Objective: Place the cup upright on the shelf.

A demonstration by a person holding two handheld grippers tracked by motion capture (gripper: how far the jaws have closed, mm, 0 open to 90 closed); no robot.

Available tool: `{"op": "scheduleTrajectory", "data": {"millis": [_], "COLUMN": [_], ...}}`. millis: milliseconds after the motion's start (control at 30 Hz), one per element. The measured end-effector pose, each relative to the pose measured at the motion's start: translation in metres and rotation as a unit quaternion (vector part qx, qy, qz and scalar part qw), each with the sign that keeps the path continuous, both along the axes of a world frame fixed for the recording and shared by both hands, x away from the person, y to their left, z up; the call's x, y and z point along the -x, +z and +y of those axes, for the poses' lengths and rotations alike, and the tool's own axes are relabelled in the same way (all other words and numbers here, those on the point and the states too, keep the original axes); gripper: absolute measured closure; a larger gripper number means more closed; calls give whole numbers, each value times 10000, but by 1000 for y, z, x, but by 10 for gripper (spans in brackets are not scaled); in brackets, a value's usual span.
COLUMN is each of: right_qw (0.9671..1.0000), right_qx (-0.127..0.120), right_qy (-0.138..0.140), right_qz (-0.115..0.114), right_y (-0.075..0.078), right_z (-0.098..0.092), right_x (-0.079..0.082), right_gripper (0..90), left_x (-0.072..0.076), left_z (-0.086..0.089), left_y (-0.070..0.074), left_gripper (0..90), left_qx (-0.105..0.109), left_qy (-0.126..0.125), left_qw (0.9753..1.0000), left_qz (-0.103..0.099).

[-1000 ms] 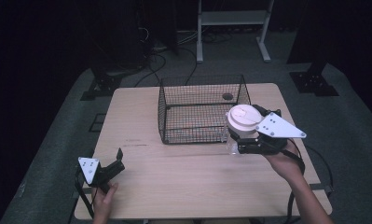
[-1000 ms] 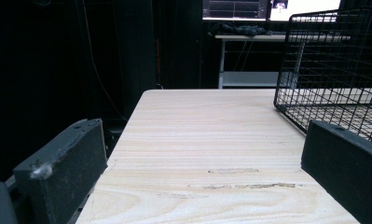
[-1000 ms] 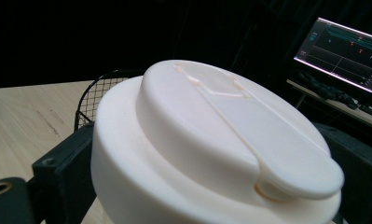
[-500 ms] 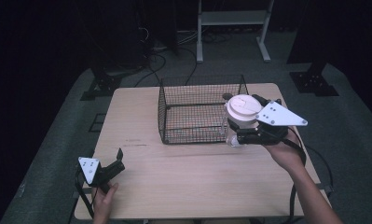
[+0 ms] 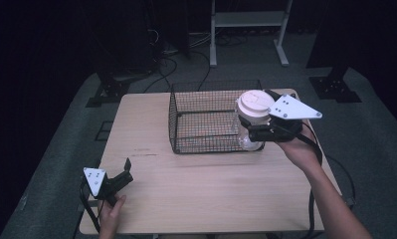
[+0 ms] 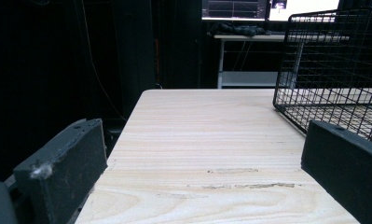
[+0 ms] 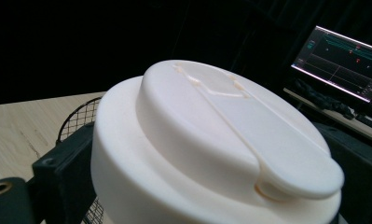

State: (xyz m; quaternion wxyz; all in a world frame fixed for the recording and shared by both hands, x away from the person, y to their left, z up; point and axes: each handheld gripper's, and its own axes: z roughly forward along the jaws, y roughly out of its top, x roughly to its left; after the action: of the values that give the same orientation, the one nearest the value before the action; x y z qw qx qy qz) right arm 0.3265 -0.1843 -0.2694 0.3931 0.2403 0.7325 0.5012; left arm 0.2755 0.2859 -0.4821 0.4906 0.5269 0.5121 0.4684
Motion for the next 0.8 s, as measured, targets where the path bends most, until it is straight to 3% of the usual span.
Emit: {"op": "scheduleTrajectory", "data": {"millis": [500, 800], "right_qw": [9999, 9999], "right_qx": [-142, -49], "right_qy": [-5, -49], "right_qz": [4, 74], "right_y": [10, 8], "right_z": [10, 18], "right_x": [-31, -51], "right_gripper": [40, 41], "left_x": [0, 0], "left_z": [0, 1], "left_y": [0, 0], "left_gripper": [0, 0], "left_qx": [1, 15], "left_qy": [-19, -18], "left_qw": [10000, 10000], "left_qz": [-3, -1]}}
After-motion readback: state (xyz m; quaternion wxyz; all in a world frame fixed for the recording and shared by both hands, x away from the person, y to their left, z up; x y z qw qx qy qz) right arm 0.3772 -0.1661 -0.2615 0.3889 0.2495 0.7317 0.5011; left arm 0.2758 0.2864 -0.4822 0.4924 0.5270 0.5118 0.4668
